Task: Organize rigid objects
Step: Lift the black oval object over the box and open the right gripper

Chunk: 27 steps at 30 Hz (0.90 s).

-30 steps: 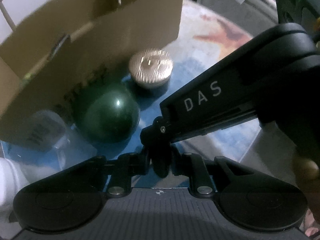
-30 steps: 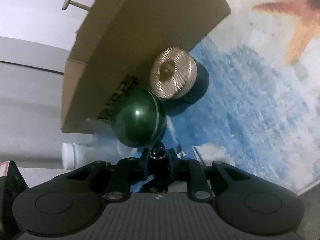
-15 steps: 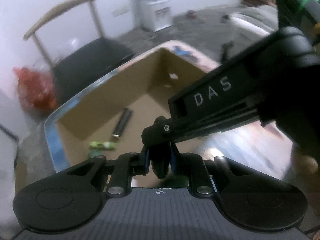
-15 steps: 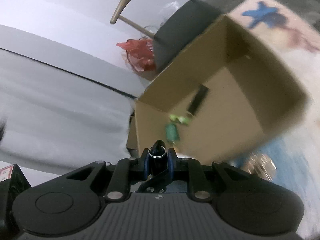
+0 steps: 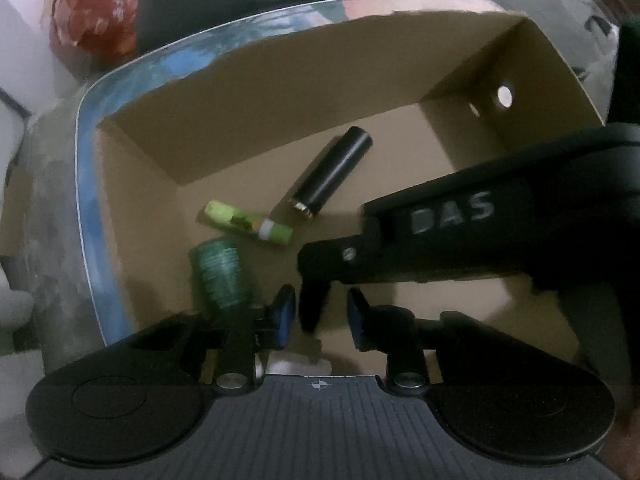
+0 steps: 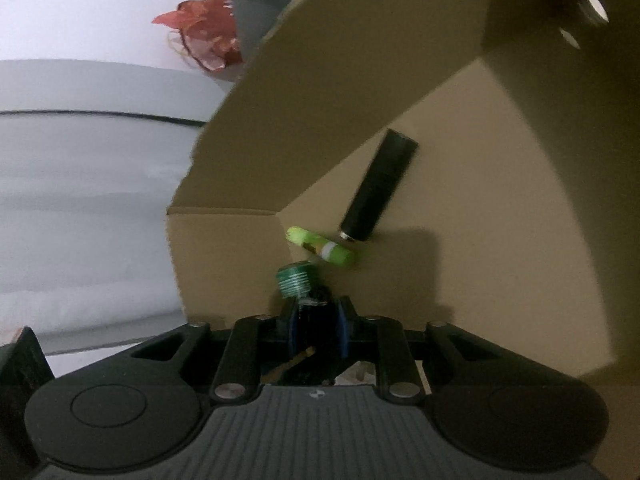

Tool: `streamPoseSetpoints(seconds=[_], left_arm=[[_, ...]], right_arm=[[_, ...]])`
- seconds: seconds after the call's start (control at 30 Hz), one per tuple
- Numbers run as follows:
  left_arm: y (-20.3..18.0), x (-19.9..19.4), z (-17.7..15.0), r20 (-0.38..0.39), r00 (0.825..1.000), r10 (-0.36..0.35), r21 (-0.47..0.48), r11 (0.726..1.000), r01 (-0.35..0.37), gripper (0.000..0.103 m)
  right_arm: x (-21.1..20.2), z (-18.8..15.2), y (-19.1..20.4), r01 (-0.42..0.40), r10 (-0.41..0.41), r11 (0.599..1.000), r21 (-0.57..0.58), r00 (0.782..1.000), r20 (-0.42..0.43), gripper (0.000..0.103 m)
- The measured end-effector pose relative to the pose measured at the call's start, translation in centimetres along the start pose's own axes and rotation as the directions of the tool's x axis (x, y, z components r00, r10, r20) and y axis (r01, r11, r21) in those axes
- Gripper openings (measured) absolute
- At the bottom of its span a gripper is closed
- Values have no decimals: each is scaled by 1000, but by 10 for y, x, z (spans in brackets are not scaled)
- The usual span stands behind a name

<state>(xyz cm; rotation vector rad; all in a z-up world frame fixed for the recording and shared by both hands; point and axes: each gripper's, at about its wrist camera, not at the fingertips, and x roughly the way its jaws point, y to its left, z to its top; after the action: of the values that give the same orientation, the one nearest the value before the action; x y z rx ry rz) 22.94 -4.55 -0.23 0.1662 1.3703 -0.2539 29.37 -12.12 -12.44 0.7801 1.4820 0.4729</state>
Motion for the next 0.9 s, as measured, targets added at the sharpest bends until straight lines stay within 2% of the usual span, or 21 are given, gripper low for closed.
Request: streamPoseSetpoints(seconds=[0.1, 0.27, 0.37, 0.47, 0.53, 0.57, 0.6, 0.67, 0.7, 0.8, 0.83, 0.9], left_arm=[[2, -13, -7, 40, 999, -4, -9, 1000, 4, 40], [10, -31, -12, 100, 995, -28, -35, 999, 32, 41], [16, -45, -19, 145, 988, -60, -51, 996, 68, 41], [24, -42, -17, 190, 976, -110, -47, 992, 121, 42], [23, -53, -26, 214, 966, -148, -31, 987, 158, 45], [22, -57, -30, 223, 961, -164, -21, 985, 173, 47], [21, -61, -35, 236, 954, -186, -11, 981, 194, 51], [17, -69, -45, 254, 938, -235, 14, 971, 239, 53], [15, -71, -49, 259, 932, -252, 28, 967, 253, 53], [3, -78, -63, 267, 918, -294, 84, 956, 282, 53], [-3, -79, -68, 268, 913, -306, 110, 952, 287, 53], [-16, -75, -75, 257, 909, -327, 157, 943, 295, 54]], right_arm=[[-9, -2, -3, -5, 5, 1000, 4, 999, 34, 26], [-46, -17, -5, -25, 25, 1000, 4, 991, 133, 26], [-77, -31, -2, -36, 38, 999, -14, 975, 217, 26], [-116, -58, 9, -5, 31, 996, -84, 950, 312, 28], [-139, -80, 18, 45, 8, 990, -130, 923, 384, 42], [-147, -79, 24, 70, -5, 987, -141, 909, 417, 57], [-158, -91, 28, 93, -13, 984, -154, 889, 457, 65], [-177, -112, 33, 127, -22, 978, -166, 852, 523, 69], [-185, -122, 34, 144, -35, 977, -157, 835, 549, 74], [-204, -149, 33, 210, -104, 972, -105, 786, 610, 79], [-208, -158, 30, 229, -127, 969, -87, 771, 624, 80], [-211, -172, 23, 258, -166, 965, -50, 746, 645, 89]])
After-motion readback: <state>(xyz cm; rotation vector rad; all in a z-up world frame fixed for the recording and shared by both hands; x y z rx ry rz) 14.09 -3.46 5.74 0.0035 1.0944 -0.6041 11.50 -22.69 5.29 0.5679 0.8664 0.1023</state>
